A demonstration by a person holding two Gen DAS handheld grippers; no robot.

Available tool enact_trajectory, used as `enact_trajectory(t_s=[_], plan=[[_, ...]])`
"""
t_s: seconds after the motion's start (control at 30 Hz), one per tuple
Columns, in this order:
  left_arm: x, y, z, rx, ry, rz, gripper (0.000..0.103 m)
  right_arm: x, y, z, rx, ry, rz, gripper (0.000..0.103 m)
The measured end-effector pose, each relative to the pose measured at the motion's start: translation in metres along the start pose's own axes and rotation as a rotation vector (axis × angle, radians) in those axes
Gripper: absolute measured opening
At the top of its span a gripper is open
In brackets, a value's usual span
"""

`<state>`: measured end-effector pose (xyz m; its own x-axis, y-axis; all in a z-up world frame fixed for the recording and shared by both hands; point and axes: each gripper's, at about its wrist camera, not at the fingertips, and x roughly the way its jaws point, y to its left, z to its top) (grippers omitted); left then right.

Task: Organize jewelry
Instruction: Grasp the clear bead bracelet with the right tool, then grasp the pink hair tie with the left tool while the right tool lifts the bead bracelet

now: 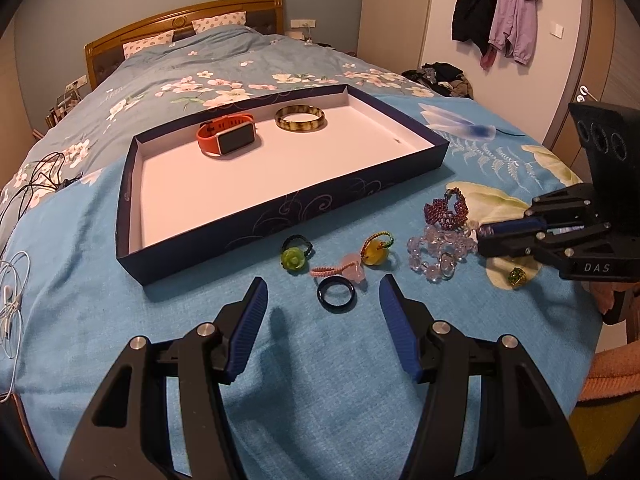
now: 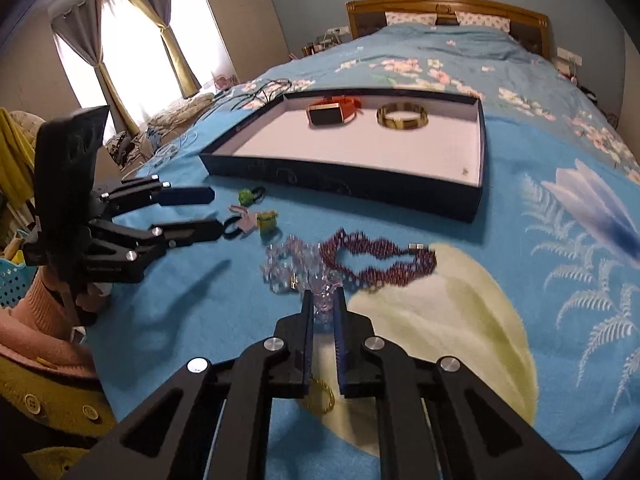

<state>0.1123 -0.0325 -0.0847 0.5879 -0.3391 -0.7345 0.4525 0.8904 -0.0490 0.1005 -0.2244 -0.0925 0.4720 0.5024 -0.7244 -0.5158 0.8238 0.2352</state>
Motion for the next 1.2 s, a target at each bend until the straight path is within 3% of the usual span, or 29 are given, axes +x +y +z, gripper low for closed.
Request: enact_trajectory(t_s=[0.37,0.63,0.93,1.2], plan=[[0.01,-0.013,0.008,0.069,0.012,-0.014,0.045,-0.028,0.011,0.023,-0.01,-0.134,0.034,0.008],[0.024,-0.015,0.017,0.083,0.043,-0.015,0.029,-0.036,0.011,0.033,-0.007,-0.175,0.061,0.008],[0.02,-0.011,0.015,0.068,0.02,-0.043,0.021,-0.039,0.005,0.038,0.022,-0.196,0.083,0.008],[0.007,-0.007,0.01,0.053,-0.006,-0.066,0.017,-0.037,-0.012,0.038,0.12,-0.215,0.23,0.008]])
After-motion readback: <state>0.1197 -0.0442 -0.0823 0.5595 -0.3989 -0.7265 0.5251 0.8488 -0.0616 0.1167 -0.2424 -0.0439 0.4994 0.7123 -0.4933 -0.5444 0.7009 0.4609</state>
